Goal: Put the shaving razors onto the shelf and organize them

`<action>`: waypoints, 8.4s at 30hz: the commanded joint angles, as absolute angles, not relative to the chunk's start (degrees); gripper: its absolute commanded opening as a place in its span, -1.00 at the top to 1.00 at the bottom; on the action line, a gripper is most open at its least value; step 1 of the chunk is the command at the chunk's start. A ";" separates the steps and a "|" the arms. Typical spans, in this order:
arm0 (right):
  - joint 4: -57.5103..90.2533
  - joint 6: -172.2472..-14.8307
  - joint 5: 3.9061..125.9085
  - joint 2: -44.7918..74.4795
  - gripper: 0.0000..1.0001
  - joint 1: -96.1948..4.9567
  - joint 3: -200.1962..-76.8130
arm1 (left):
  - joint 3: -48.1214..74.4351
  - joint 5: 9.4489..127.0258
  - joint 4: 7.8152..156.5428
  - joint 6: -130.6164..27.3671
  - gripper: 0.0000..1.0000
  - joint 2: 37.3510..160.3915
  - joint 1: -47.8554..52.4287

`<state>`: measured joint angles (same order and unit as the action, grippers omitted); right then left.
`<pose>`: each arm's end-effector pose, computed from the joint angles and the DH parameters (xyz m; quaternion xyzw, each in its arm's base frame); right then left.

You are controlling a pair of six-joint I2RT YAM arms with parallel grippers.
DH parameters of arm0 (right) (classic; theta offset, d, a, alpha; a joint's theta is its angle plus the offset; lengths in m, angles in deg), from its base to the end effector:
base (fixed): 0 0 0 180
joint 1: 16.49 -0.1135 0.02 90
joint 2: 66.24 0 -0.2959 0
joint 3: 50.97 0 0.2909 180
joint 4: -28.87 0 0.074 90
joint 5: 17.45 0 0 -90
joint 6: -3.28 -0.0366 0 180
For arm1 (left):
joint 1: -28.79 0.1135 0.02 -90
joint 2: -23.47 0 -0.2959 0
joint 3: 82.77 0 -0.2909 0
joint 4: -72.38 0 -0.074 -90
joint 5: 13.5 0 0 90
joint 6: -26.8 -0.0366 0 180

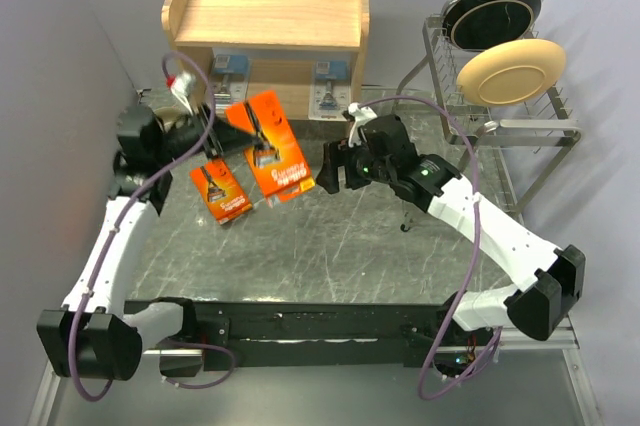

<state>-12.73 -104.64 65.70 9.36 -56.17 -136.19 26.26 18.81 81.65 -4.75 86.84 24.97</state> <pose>0.2487 0.2120 0.3903 -0.1932 0.8518 0.2790 0.3990 0.2666 -0.0488 0.4138 0.0103 0.7125 -0.6118 0.3434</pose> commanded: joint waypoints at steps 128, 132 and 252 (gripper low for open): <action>6.51 -111.07 51.98 -4.71 -0.80 -30.56 -115.87 | -4.32 61.11 78.57 5.43 0.24 107.58 14.20; 6.59 -111.24 52.25 -4.71 -0.80 -30.38 -115.61 | -4.67 64.19 80.94 5.61 0.40 107.49 14.28; 6.16 -107.82 48.55 -4.10 -0.72 -29.76 -115.52 | -8.45 73.95 95.97 19.50 0.81 105.90 34.24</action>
